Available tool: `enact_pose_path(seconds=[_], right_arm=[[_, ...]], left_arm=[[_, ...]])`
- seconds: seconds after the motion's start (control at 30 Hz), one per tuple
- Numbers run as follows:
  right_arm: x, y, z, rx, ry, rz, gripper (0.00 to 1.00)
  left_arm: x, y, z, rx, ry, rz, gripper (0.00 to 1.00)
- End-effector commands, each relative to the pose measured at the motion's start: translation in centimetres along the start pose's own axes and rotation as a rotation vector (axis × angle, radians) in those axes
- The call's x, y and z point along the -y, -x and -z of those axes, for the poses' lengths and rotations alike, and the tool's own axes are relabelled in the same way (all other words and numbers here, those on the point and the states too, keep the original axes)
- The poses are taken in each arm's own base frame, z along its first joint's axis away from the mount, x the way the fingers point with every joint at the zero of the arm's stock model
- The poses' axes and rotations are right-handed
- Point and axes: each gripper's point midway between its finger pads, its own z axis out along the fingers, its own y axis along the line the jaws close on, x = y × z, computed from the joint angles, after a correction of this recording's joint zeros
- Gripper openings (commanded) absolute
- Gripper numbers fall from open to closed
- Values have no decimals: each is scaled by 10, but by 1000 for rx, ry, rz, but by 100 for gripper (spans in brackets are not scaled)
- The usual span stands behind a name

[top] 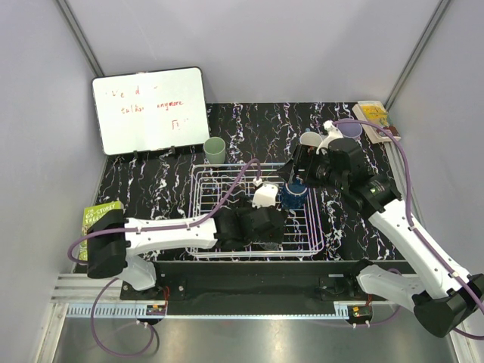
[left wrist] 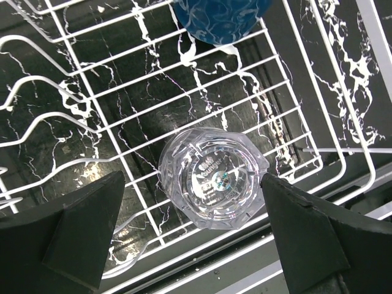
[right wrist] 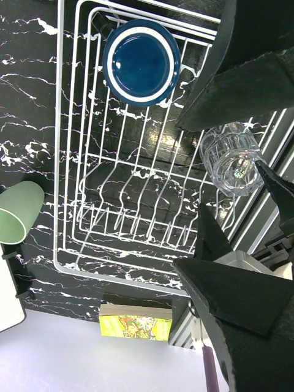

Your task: Unload the cups from the dish rack

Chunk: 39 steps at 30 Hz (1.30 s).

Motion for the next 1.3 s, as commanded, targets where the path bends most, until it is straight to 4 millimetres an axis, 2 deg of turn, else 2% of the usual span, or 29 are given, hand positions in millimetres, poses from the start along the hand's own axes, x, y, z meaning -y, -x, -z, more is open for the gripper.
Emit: enact_pose_path(seconds=[0.0, 0.13, 0.37, 0.73, 0.8, 0.93, 1.07, 1.23, 1.27], right_arm=[[-8, 10, 3, 54, 26, 4, 91], [-8, 10, 1, 51, 28, 1, 91], [-7, 8, 2, 49, 27, 0, 91], [-5, 3, -2, 35, 24, -5, 91], [-6, 3, -2, 34, 29, -4, 91], [-4, 0, -4, 30, 25, -6, 91], [-4, -1, -5, 25, 29, -10, 91], [-5, -1, -3, 29, 34, -13, 91], [-5, 0, -3, 31, 34, -11, 91]], left_arm=[[1, 33, 20, 119, -2, 65, 99], [6, 37, 21, 118, -18, 42, 99], [16, 13, 3, 44, -21, 18, 99], [28, -3, -12, -3, -48, -5, 99], [28, -2, -9, 10, -40, 0, 99], [30, 12, 0, 65, -51, -15, 99], [34, -5, -11, 7, -54, -33, 99], [35, -12, -18, -16, -49, -47, 87], [35, -12, -18, -16, -49, -51, 79]])
